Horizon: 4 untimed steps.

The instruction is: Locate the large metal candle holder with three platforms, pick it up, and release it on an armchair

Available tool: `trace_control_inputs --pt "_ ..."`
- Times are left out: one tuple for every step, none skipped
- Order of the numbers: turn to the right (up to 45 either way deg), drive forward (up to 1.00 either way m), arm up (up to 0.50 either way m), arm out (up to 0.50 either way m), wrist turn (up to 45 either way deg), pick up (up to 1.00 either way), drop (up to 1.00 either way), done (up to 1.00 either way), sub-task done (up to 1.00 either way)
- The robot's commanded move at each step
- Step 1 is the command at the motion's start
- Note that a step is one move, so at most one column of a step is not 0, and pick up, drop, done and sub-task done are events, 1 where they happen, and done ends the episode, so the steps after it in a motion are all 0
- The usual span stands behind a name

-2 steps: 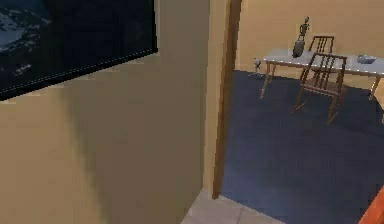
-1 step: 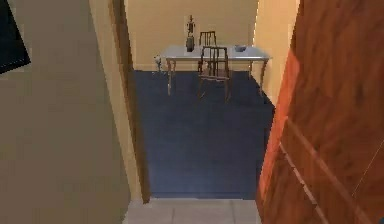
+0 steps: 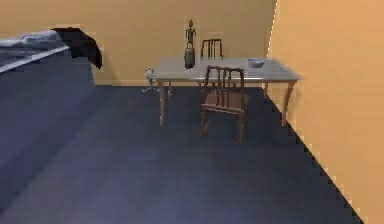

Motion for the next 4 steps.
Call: trace_control_inputs --pt "0.0 0.35 0.0 0.0 0.0 0.0 0.0 0.0 0.0" --pt "0.0 0.15 0.0 0.0 0.0 0.0 0.0 0.0 0.0" --pt "-45.0 0.0 0.0 0.0 0.0 0.0 0.0 0.0 0.0" --pt "-36.0 0.0 0.0 0.0 0.0 0.0 0.0 0.0 0.0"
